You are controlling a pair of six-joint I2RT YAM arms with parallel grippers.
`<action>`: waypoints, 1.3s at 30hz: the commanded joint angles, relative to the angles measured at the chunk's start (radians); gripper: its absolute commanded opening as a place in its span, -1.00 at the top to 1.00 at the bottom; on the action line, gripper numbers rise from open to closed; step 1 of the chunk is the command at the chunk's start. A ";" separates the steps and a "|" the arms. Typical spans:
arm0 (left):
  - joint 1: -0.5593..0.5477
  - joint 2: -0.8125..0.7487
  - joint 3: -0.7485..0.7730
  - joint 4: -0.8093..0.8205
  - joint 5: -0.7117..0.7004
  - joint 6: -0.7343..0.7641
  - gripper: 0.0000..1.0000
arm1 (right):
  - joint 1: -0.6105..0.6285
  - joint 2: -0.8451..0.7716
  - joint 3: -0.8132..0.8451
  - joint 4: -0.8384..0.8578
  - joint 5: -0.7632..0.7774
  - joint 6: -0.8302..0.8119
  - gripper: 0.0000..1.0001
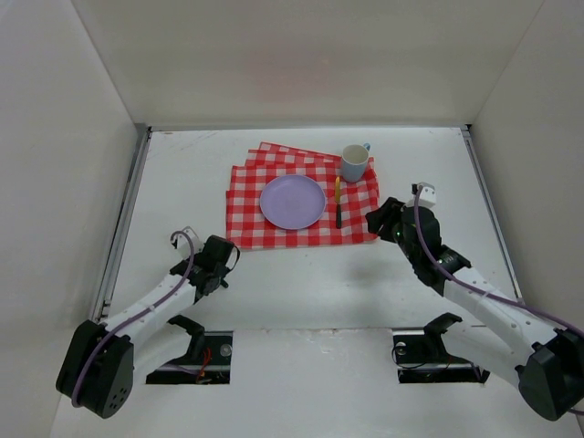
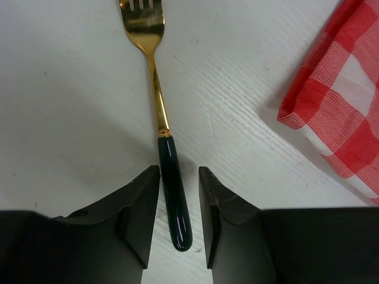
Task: Set the dinner table for one person
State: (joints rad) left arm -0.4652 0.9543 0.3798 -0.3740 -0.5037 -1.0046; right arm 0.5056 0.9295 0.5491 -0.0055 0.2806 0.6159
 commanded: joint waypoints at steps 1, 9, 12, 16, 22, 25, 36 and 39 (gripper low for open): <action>0.013 0.034 -0.022 0.047 0.021 -0.003 0.46 | 0.011 -0.015 0.049 0.062 0.011 -0.018 -0.15; 0.023 0.052 -0.030 0.055 0.054 0.004 0.72 | 0.009 -0.030 0.045 0.058 0.012 -0.022 -0.15; 0.039 0.025 -0.045 0.057 0.070 0.004 0.74 | 0.001 -0.058 0.037 0.053 0.011 -0.022 -0.15; 0.046 0.011 -0.048 0.046 0.080 0.007 0.75 | -0.019 -0.098 0.025 0.050 0.008 -0.022 -0.15; 0.060 -0.043 -0.033 0.008 0.077 0.020 0.91 | -0.025 -0.112 0.022 0.047 0.009 -0.021 -0.15; 0.052 -0.139 0.017 -0.074 0.045 0.023 0.92 | -0.025 -0.101 0.025 0.047 0.006 -0.021 -0.15; -0.178 0.122 0.312 0.093 0.011 0.285 0.91 | -0.017 -0.080 0.028 0.050 0.011 -0.021 -0.15; -0.175 0.245 0.390 0.177 0.066 0.412 0.90 | -0.017 -0.066 0.028 0.056 0.012 -0.019 -0.15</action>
State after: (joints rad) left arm -0.6407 1.1290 0.6952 -0.3000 -0.4770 -0.7727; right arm 0.4896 0.8551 0.5491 0.0078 0.2810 0.6056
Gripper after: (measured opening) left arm 0.141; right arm 0.576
